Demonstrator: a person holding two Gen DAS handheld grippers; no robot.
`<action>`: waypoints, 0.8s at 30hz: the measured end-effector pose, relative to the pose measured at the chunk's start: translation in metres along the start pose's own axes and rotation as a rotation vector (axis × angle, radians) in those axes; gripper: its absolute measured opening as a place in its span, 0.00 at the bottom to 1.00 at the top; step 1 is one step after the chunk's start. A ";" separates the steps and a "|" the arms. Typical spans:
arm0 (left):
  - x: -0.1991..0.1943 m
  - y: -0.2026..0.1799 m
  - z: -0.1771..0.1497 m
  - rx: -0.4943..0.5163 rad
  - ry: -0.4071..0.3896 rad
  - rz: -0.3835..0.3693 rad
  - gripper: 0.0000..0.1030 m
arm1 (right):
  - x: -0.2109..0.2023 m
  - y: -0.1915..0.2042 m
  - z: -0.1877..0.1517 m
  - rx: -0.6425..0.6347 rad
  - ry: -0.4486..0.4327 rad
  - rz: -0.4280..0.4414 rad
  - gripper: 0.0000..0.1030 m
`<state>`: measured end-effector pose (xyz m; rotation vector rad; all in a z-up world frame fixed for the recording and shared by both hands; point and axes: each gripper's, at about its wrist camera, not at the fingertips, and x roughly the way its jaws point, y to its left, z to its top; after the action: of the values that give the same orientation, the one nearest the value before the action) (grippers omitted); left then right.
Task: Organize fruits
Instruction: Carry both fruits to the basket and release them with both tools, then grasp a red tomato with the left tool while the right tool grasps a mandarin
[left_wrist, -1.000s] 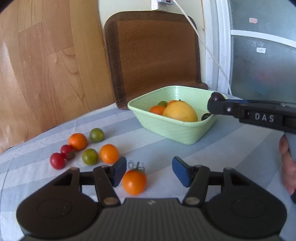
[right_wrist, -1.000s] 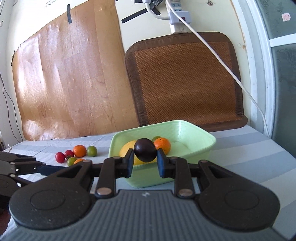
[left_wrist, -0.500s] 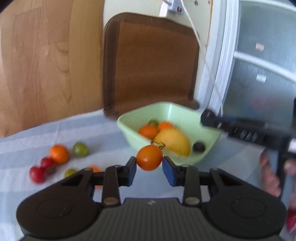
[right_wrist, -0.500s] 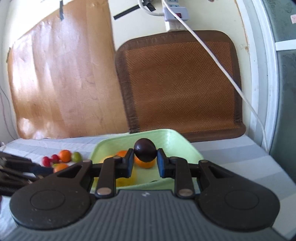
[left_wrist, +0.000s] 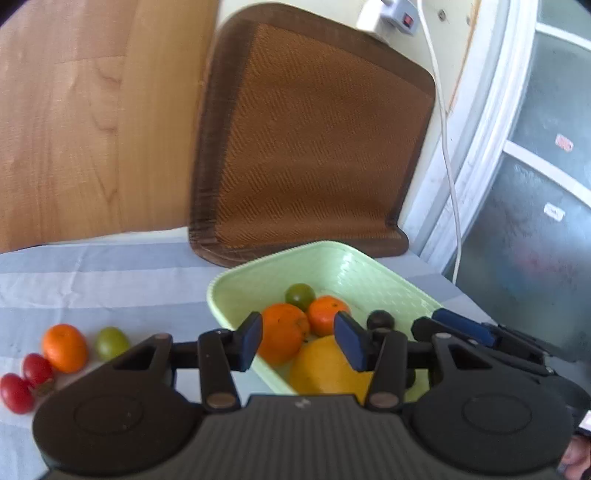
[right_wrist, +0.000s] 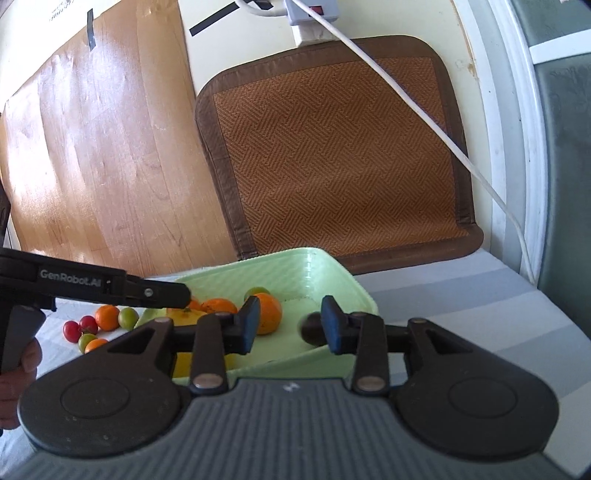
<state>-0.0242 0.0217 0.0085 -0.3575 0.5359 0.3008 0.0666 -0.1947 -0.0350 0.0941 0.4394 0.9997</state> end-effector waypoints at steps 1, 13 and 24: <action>-0.011 0.007 0.002 -0.016 -0.027 0.000 0.43 | -0.001 -0.003 0.001 0.019 -0.006 0.000 0.38; -0.128 0.156 -0.041 -0.255 -0.118 0.288 0.43 | -0.020 -0.025 0.003 0.211 -0.103 -0.051 0.39; -0.097 0.145 -0.051 0.012 -0.053 0.235 0.57 | -0.006 0.137 -0.017 -0.173 0.134 0.222 0.45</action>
<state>-0.1793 0.1132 -0.0160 -0.2740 0.5278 0.5327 -0.0516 -0.1268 -0.0111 -0.0819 0.4693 1.2630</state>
